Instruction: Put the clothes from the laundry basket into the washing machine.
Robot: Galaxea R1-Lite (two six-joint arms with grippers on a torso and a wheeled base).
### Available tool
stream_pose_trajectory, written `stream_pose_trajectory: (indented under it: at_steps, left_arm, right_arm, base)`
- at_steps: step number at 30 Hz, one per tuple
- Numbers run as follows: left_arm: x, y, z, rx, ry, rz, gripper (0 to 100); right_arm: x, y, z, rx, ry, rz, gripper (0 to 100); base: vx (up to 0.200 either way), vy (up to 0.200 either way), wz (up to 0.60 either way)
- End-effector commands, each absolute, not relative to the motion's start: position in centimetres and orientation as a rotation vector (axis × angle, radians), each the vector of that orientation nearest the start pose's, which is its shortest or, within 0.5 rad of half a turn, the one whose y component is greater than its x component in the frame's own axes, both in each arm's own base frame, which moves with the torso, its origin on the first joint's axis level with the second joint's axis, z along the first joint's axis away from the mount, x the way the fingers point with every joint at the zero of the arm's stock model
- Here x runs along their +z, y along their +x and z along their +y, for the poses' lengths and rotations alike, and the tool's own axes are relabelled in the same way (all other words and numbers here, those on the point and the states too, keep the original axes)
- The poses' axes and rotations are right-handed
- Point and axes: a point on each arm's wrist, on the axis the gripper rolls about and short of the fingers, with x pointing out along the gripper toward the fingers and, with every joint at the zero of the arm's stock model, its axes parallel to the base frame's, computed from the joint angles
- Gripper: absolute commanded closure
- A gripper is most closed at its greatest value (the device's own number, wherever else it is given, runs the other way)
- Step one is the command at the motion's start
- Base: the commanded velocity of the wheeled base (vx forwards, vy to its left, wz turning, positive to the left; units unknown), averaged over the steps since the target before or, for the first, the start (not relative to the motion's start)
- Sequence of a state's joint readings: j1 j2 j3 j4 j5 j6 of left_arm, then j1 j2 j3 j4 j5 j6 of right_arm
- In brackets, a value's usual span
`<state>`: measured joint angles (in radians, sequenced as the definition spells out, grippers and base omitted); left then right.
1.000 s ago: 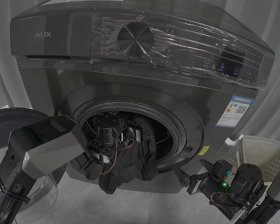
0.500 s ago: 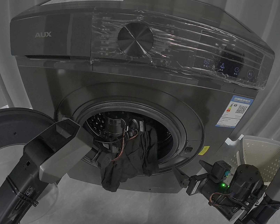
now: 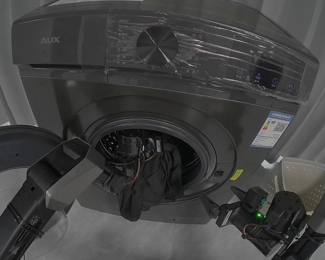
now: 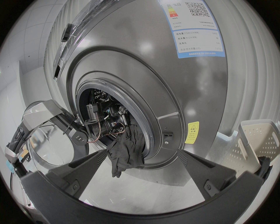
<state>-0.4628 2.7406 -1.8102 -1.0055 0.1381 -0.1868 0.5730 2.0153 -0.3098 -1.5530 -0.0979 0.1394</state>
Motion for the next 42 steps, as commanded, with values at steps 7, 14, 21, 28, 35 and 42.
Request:
stream_pose_trajectory:
  at_steps: [7, 14, 21, 28, 35, 42]
  left_arm:
    - [6.1, 45.8, -23.5, -0.354, -0.177, 0.09, 0]
    - [4.9, 42.9, -23.3, -0.41, -0.1, 0.318, 0]
    - [3.4, 41.3, -23.8, -0.473, -0.048, 0.426, 0]
    - [2.3, 40.6, -24.8, -0.501, -0.025, 0.467, 0]
    - [0.4, 41.3, -25.2, -0.505, -0.022, 0.489, 0]
    - [-0.4, 41.6, -25.5, -0.506, -0.02, 0.492, 100]
  right_arm:
    - [7.1, 23.7, 15.0, 0.466, 0.086, 0.183, 0]
    - [7.1, 23.7, 15.1, 0.477, 0.087, 0.184, 0]
    - [7.1, 23.7, 15.1, 0.477, 0.087, 0.184, 0]
    - [7.1, 23.7, 15.1, 0.477, 0.087, 0.182, 0]
    - [7.1, 23.6, 15.1, 0.478, 0.087, 0.182, 0]
    - [7.1, 23.7, 15.1, 0.478, 0.087, 0.184, 0]
  base:
    - [0.0, 0.0, 0.0]
    - [0.0, 0.0, 0.0]
    - [0.0, 0.0, 0.0]
    - [0.0, 0.0, 0.0]
    - [0.0, 0.0, 0.0]
    - [0.0, 0.0, 0.0]
